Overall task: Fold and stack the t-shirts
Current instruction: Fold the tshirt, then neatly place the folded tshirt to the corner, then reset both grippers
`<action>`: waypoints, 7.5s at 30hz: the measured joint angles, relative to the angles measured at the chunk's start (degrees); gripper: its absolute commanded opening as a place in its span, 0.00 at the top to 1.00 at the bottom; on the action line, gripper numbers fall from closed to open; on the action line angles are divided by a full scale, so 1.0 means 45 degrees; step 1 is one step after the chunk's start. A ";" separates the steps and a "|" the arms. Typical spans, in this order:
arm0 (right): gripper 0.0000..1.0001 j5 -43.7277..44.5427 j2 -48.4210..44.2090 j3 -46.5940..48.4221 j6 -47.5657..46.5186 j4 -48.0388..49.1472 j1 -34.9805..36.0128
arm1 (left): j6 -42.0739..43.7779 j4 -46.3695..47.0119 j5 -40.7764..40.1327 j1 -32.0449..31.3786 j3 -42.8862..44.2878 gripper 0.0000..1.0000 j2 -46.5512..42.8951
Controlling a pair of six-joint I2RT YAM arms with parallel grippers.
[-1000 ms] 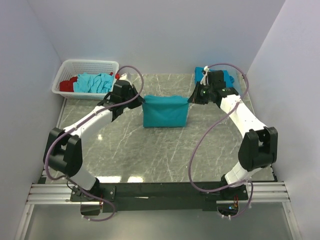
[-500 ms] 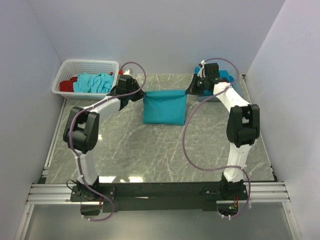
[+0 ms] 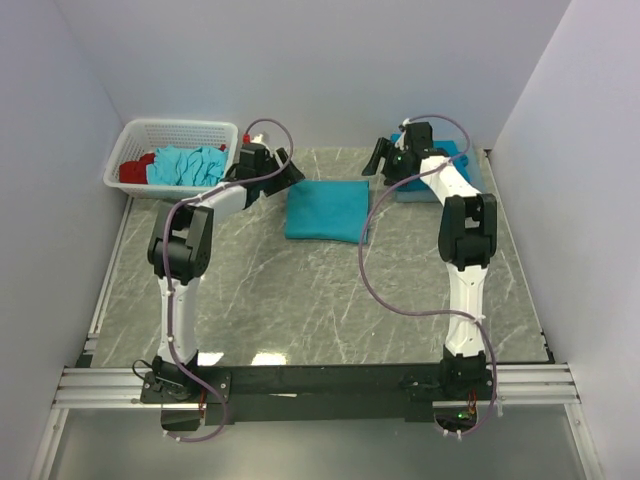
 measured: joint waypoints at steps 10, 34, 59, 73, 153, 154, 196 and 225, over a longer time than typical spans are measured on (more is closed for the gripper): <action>0.06 0.0301 -0.3342 -0.3109 -0.0316 0.0753 0.0301 | 0.0058 -0.0058 0.0622 0.0019 -0.1122 0.01 -0.1957; 0.41 0.2973 -0.2079 -0.4274 0.0087 0.0291 0.2069 | 0.0063 -0.1651 -0.1054 -0.0413 -0.4935 0.01 -0.7456; 1.00 0.3823 0.0287 -0.0121 -0.2535 -0.2045 0.2866 | 0.0049 -0.4124 -0.8106 0.0316 -0.8524 0.01 -1.7116; 1.00 0.9170 -0.0393 0.1059 -0.7631 -0.1234 0.2880 | -0.0908 -0.5168 -1.0841 0.0316 -0.9967 0.00 -1.9686; 1.00 1.0380 -0.2569 0.4299 -0.9000 -0.1603 0.0957 | -0.1763 -0.5644 -1.2672 0.0316 -1.0574 0.01 -2.0074; 1.00 1.0302 -0.2458 0.4294 -0.8942 -0.1603 0.0855 | -0.1763 -0.5639 -1.2687 0.0316 -1.0574 0.01 -2.0021; 0.02 0.9209 0.0359 0.4085 -0.6625 -0.0733 -0.1753 | -0.1807 -0.5319 -1.2779 0.0316 -0.9889 0.01 -1.8258; 0.00 0.8485 -1.3255 -1.0788 -0.1059 0.2540 -0.0180 | -0.1651 -0.4925 -1.0278 0.0316 -1.0763 0.00 -1.8200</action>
